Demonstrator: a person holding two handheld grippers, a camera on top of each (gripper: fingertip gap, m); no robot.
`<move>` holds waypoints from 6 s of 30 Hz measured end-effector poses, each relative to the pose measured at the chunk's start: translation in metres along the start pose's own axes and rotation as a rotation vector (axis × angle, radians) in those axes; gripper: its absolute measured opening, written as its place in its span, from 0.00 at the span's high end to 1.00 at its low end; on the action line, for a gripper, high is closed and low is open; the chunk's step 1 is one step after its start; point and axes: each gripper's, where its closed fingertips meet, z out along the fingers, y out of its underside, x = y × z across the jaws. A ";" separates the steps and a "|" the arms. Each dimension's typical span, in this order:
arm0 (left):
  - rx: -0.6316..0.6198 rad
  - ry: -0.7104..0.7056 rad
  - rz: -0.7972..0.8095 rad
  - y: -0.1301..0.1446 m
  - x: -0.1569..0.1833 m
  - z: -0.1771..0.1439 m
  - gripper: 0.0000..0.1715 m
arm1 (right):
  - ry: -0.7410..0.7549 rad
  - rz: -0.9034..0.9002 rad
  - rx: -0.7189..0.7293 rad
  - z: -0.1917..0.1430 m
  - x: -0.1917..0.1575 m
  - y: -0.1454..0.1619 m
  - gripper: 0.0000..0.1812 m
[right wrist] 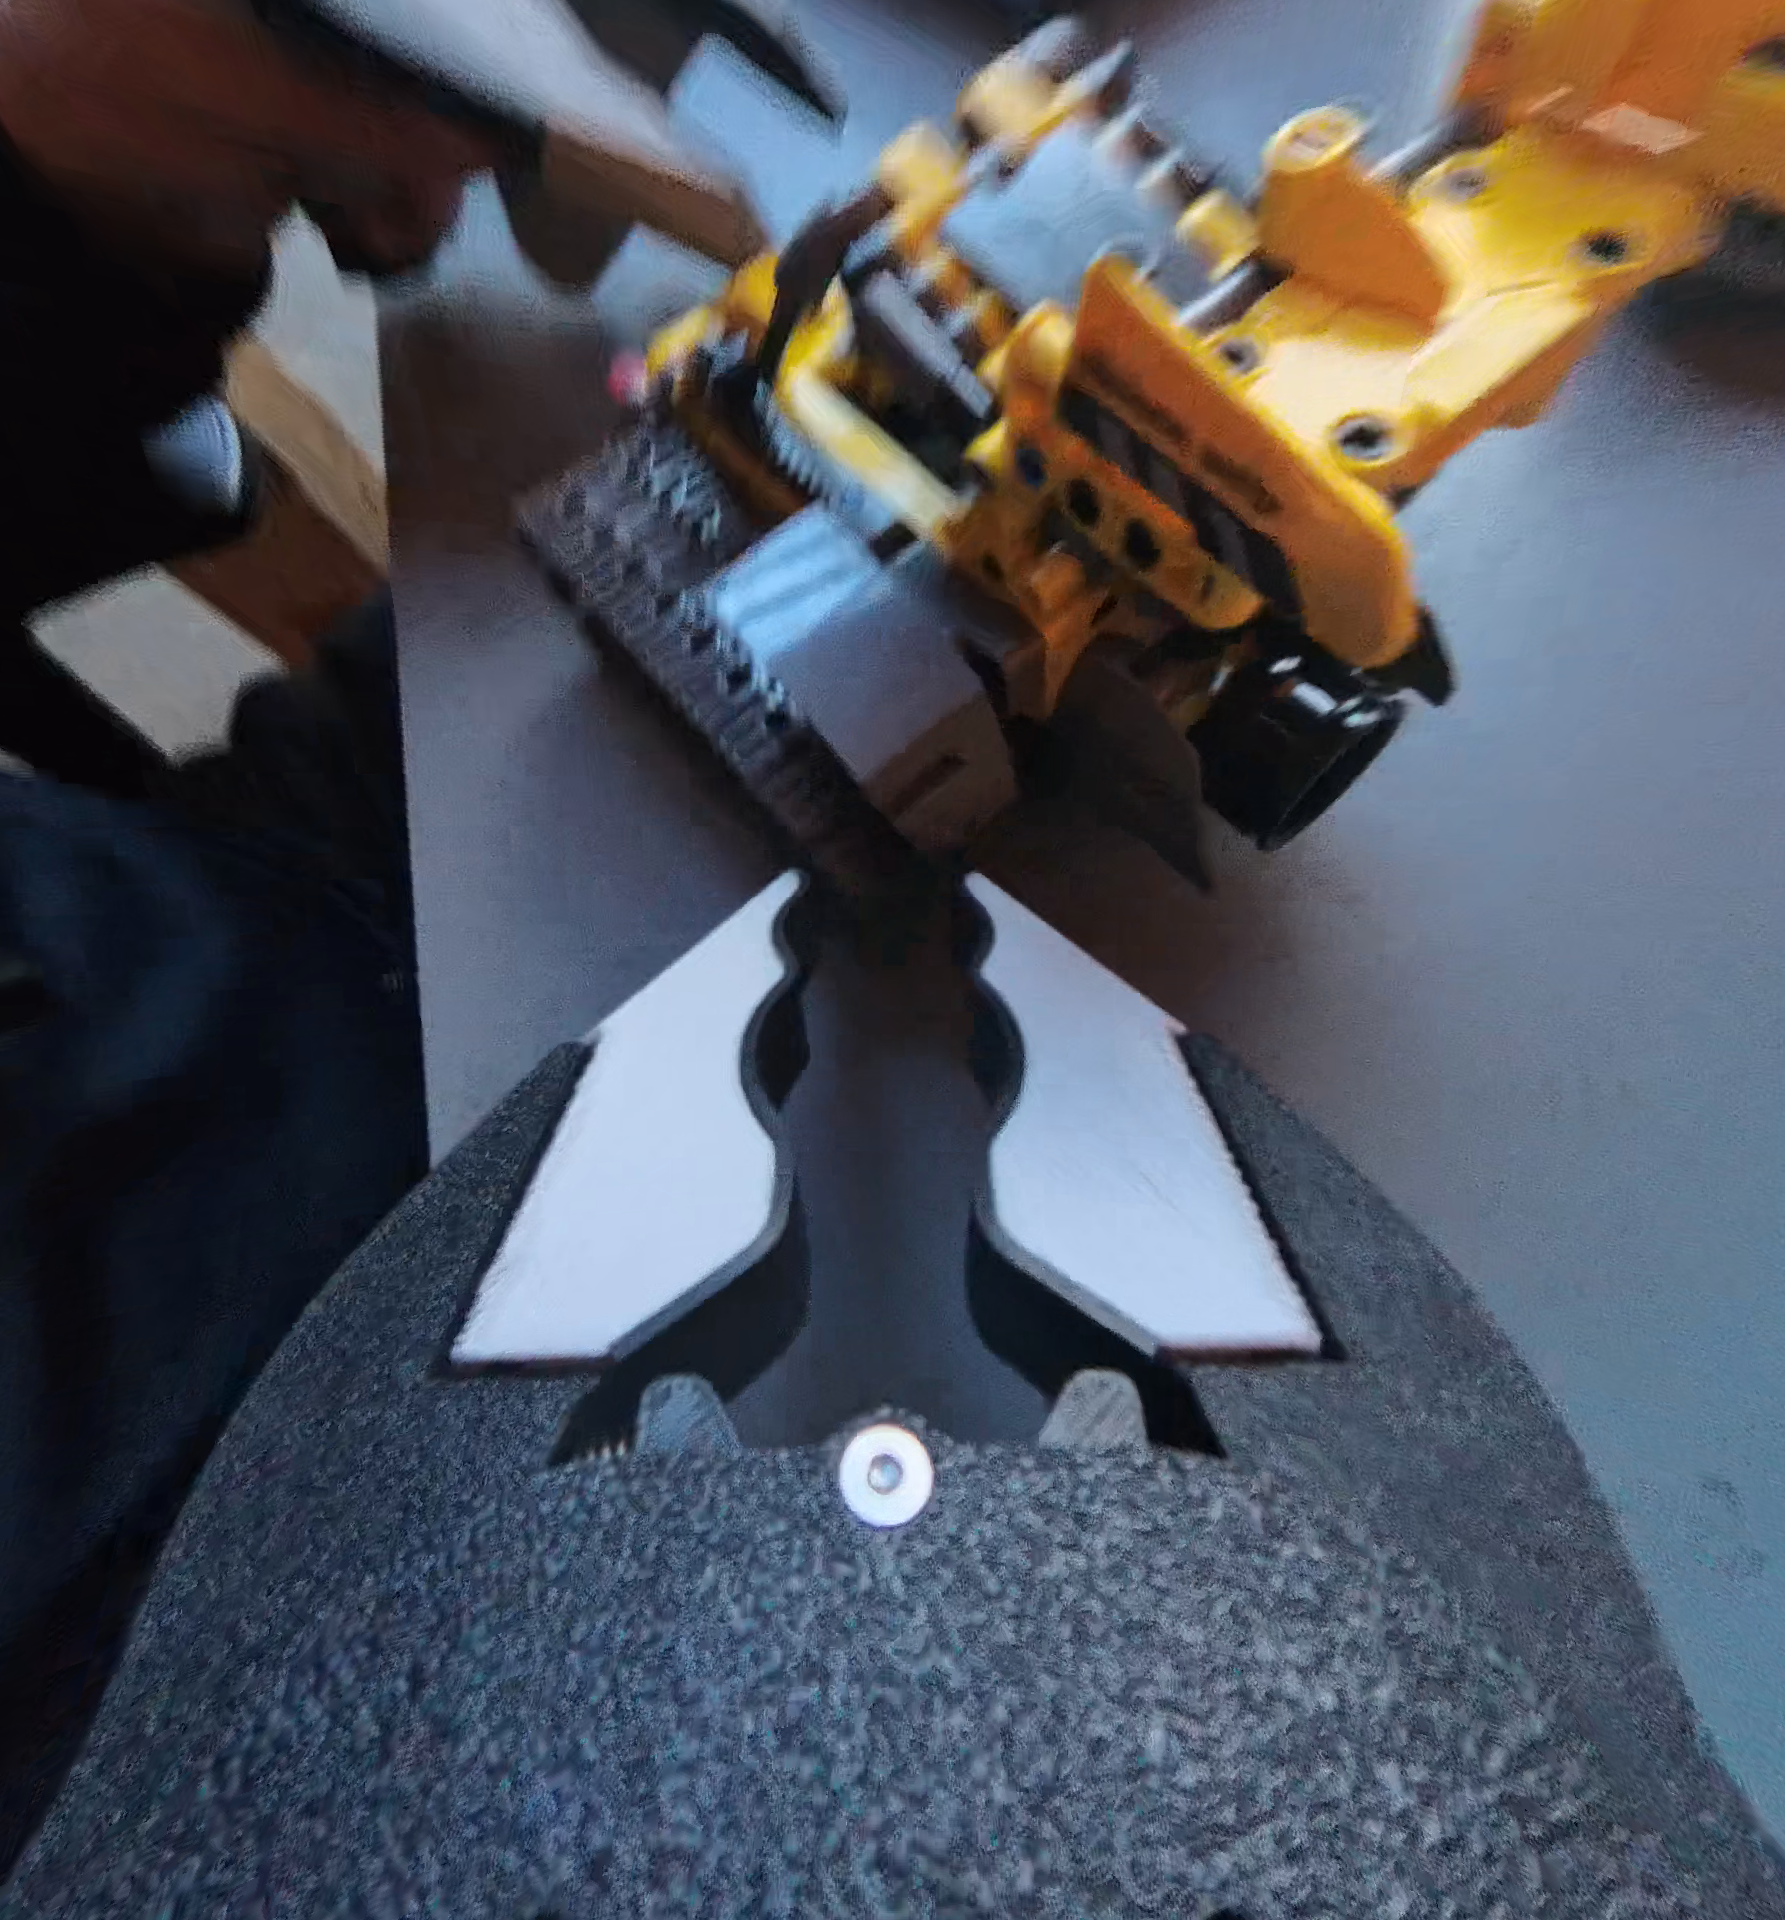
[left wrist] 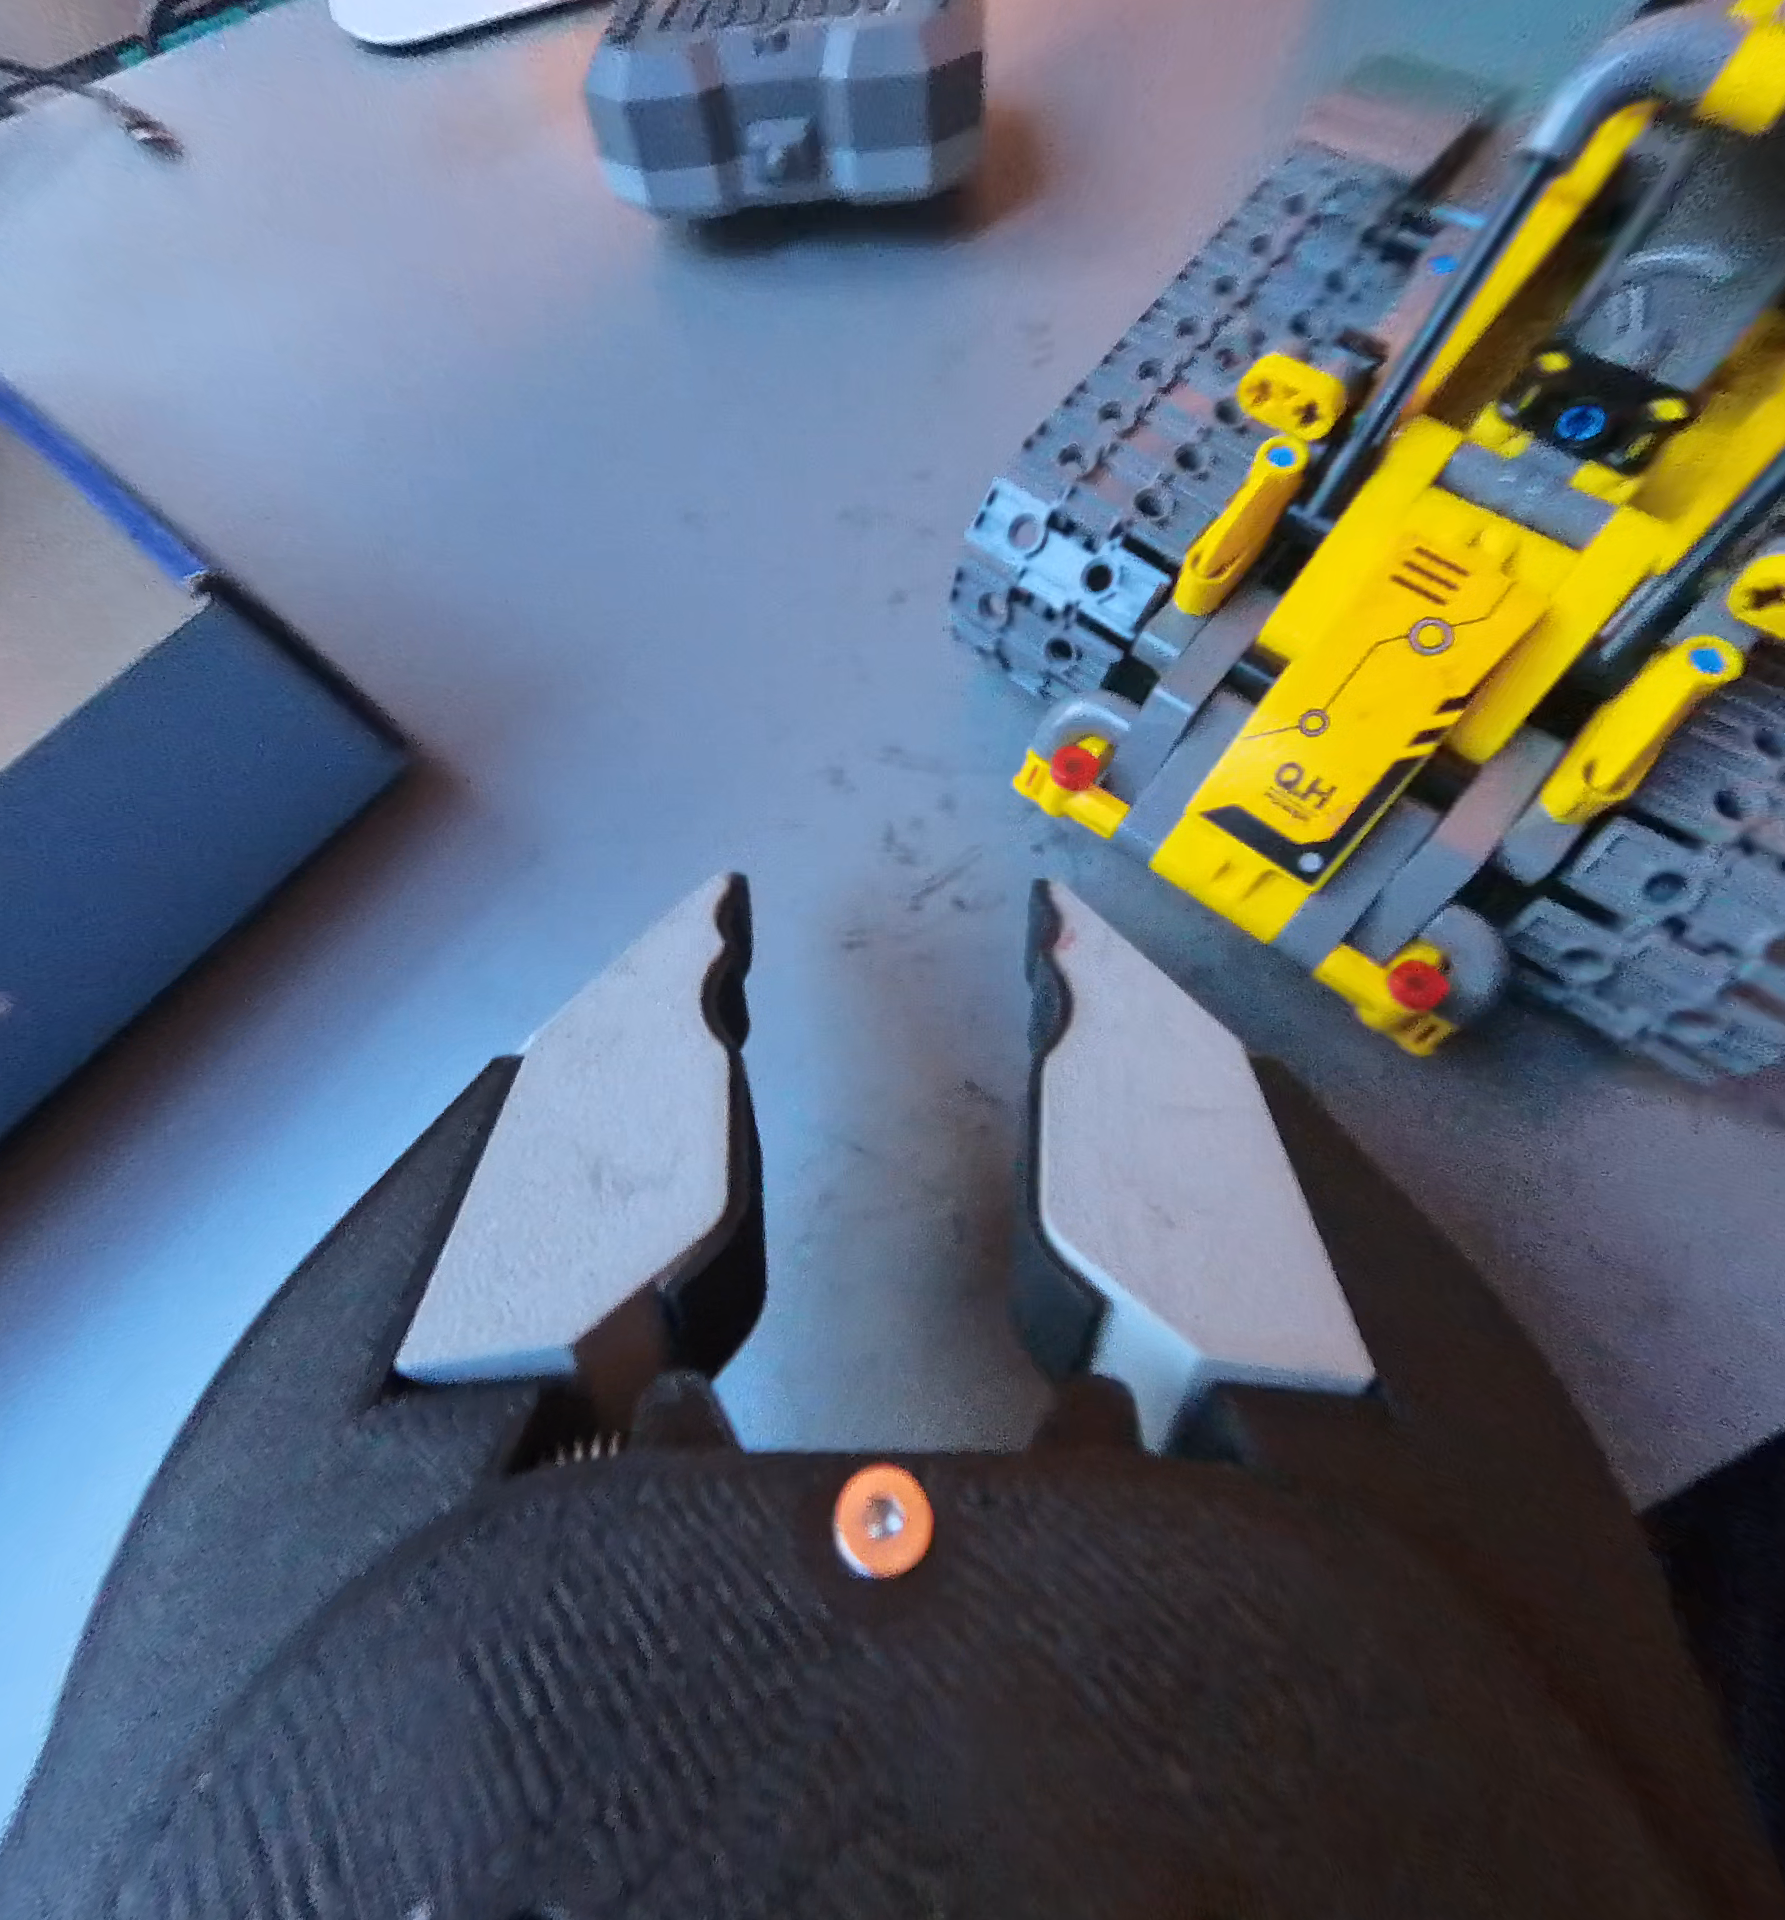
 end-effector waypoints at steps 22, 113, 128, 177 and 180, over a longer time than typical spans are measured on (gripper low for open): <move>0.035 -0.011 0.222 -0.010 0.076 -0.056 0.54 | 0.098 -0.148 -0.036 0.023 -0.081 0.008 0.86; 0.100 0.551 0.415 -0.096 0.103 0.031 0.56 | 0.197 -0.337 0.060 0.016 0.027 -0.023 0.99; 0.111 0.698 0.521 -0.076 0.104 0.007 0.56 | -0.046 -0.106 0.108 0.020 0.002 -0.033 0.84; 0.327 0.705 0.463 -0.079 0.123 -0.012 0.59 | 0.267 -0.345 -0.063 0.016 -0.009 -0.030 0.87; 0.309 0.630 0.473 -0.081 0.112 -0.003 0.59 | 0.341 -0.273 -0.101 -0.001 0.016 -0.015 0.87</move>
